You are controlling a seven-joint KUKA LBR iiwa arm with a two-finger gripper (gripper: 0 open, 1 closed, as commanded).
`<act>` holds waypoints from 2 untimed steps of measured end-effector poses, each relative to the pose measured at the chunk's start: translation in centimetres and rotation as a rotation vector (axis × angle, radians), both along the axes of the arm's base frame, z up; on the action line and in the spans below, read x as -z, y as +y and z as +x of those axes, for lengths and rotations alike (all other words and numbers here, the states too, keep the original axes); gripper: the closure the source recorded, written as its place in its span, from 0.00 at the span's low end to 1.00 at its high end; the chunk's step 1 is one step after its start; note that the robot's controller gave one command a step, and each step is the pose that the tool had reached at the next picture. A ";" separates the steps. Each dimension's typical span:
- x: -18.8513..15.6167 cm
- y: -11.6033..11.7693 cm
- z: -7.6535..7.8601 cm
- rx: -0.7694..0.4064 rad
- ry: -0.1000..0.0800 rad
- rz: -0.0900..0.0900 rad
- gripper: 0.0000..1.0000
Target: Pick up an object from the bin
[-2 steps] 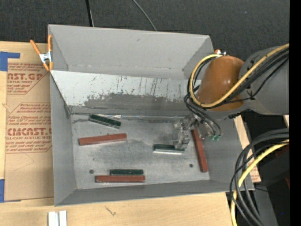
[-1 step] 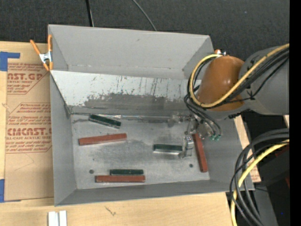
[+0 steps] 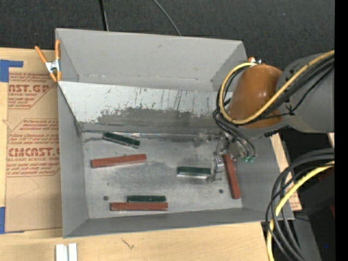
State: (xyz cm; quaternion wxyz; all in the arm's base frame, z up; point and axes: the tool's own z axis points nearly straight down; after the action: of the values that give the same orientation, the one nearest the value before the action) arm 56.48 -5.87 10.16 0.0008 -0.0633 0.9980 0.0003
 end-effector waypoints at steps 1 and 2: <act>3.2 1.6 -0.9 0.173 0.002 0.001 1.00; 3.2 1.6 -0.9 0.173 0.002 0.001 1.00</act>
Offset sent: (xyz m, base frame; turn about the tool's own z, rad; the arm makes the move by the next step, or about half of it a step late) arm 0.0000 0.0000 0.0000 0.0000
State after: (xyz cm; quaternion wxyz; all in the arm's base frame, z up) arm 55.61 -4.22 7.00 0.0001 0.0230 0.9997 0.0007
